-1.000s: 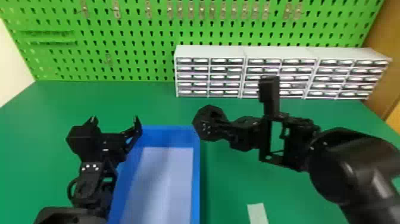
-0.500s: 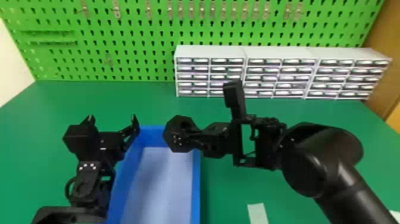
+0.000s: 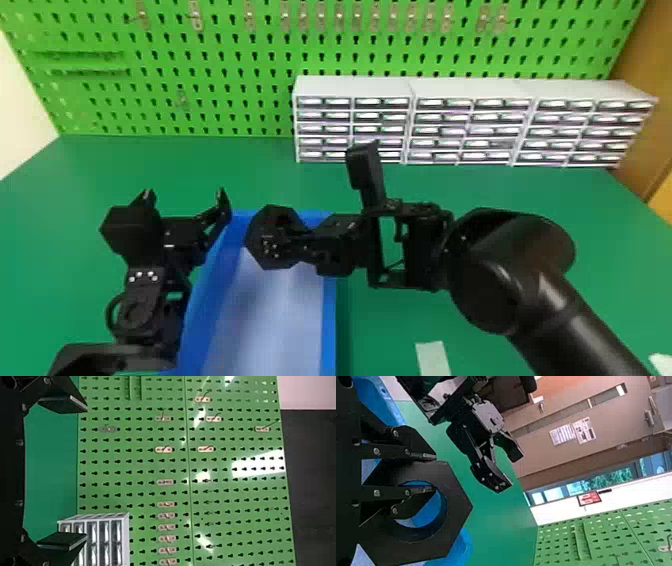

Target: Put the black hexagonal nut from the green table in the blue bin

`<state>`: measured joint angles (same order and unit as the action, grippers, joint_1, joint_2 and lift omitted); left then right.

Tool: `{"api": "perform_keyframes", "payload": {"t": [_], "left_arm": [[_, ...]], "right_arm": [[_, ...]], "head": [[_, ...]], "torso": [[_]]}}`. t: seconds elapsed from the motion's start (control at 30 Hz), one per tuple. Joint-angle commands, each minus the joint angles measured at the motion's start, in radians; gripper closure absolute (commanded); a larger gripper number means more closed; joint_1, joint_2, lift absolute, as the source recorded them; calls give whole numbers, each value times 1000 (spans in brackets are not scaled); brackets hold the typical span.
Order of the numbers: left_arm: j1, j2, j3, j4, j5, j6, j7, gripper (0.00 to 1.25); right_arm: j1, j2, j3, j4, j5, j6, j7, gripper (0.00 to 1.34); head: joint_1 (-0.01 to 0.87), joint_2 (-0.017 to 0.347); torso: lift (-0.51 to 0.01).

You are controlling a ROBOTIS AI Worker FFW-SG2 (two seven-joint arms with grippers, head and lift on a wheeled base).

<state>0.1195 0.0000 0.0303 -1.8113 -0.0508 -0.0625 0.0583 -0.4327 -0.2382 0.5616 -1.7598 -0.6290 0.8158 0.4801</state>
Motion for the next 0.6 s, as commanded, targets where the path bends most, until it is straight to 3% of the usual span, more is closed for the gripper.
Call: {"api": "perform_keyframes", "payload": {"t": [0.0,0.27,0.47,0.57], "left_arm": [[0,-3,2,1,0,0,0,147],[2,-3,2,0,0,0,0,147],[3,-3,2,1,0,0,0,147],[3,-3,2,0,0,0,0,147]], "right_arm": [[-1,-3,9,3,-6,-6,0,989],[-3,-6,11,10,-20,5,0,944],[-5,-7,14,14,-29,11,0,484],[-5,-7,12,16,-31,14,0,358]], "head": [[657,57],[657,57],[657,57],[657,57]], "torso": [[-95],[-95],[-95],[-95]]}}
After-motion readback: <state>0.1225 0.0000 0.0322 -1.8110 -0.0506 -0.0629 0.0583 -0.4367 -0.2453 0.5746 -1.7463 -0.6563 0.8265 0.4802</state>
